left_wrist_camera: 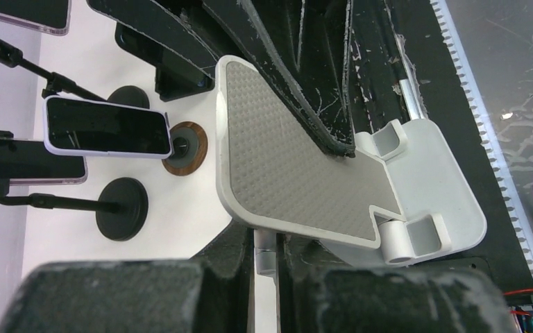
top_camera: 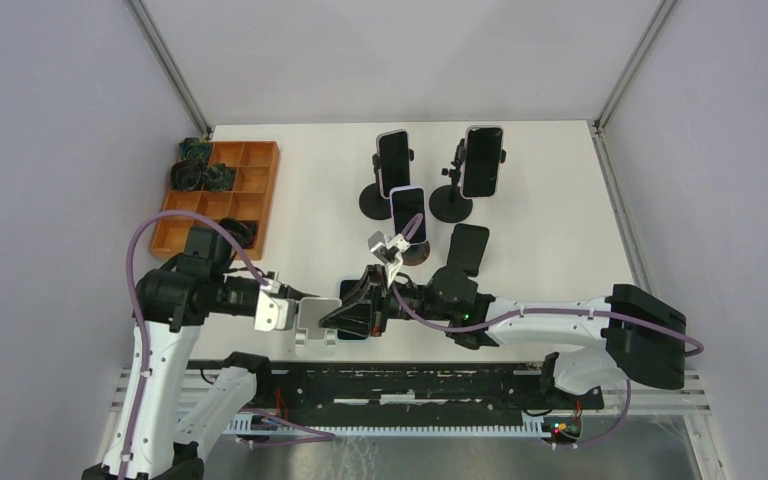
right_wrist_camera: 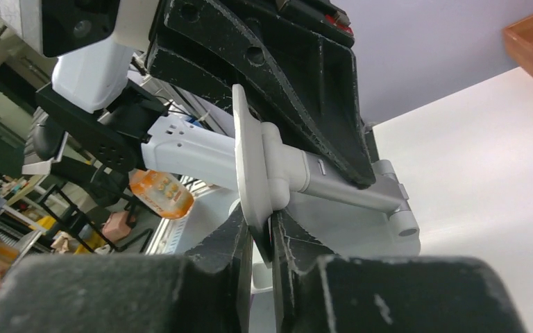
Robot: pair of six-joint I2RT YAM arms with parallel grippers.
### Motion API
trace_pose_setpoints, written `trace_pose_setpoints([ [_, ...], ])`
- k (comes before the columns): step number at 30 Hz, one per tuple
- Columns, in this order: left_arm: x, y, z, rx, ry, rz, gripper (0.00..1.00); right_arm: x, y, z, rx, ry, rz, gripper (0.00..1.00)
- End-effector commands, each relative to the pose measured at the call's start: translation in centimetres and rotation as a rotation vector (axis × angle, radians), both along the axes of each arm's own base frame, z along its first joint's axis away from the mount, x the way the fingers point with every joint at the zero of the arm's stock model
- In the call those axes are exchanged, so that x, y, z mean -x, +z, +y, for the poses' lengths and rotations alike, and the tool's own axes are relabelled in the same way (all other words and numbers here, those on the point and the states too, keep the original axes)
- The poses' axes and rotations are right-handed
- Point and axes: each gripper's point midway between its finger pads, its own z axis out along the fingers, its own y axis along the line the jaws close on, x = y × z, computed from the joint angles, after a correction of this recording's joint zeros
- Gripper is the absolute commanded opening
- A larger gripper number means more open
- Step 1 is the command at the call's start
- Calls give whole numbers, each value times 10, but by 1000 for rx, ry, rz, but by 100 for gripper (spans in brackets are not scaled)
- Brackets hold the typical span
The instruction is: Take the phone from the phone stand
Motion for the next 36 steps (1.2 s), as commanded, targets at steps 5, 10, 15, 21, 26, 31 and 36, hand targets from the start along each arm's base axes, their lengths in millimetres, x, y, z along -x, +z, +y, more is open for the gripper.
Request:
trace_pose_setpoints([
  [5, -19, 10, -4, 23, -26, -157, 4, 35, 36, -14, -135, 175, 11, 0],
  [10, -32, 10, -3, 11, 4, -208, 7, 34, 35, -16, -125, 184, 26, 0],
  [15, -36, 9, 0, -4, 33, -187, 37, 11, 24, -21, -80, 111, -17, 0],
  [21, -24, -9, 10, -98, 17, -89, 100, -51, -8, -38, 122, -152, -259, 0],
  [26, -21, -10, 7, -80, 43, 34, 100, -64, -12, -42, 149, -189, -385, 0],
  [31, -19, 3, -5, 10, 52, 180, 97, -66, -8, -37, 125, -189, -450, 0],
  [36, -27, 0, -10, 19, 85, 333, 80, -65, 3, -31, 69, -181, -469, 0],
])
